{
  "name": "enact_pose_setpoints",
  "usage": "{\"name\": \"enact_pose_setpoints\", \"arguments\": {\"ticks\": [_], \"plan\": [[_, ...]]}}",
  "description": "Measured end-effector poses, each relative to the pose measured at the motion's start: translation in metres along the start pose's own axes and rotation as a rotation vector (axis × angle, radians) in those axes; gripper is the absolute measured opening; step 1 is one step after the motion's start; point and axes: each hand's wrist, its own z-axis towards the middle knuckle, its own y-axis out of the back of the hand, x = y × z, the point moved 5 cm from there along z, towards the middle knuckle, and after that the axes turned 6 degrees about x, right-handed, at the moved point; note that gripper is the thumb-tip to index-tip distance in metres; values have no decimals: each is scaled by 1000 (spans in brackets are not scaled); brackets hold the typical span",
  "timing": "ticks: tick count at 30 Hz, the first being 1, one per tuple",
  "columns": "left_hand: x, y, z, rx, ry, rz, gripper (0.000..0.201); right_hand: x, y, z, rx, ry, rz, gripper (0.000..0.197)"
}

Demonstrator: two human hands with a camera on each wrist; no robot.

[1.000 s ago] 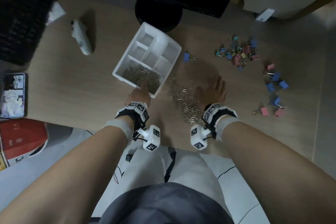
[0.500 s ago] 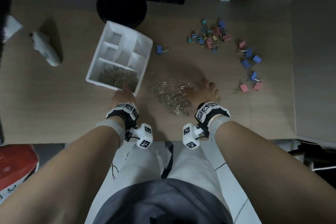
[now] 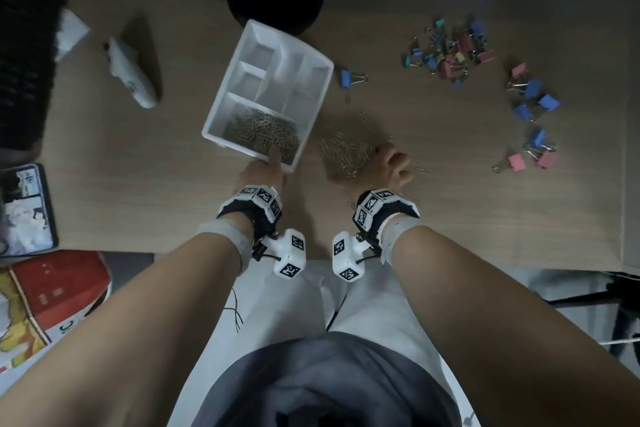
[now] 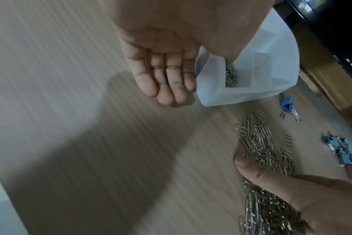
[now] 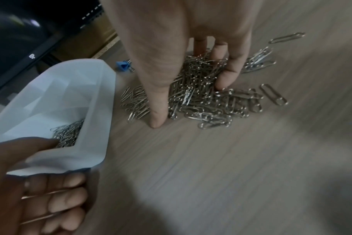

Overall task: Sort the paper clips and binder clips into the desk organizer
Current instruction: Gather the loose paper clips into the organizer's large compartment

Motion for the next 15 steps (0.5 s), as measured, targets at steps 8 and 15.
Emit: {"name": "enact_pose_setpoints", "arguments": {"ticks": [8, 15], "plan": [[10, 6, -2, 45, -105, -259, 82, 12, -8, 12, 76, 167, 80, 57], [19, 13, -5, 15, -136, -513, 81, 18, 8, 16, 104, 184, 68, 26]]}}
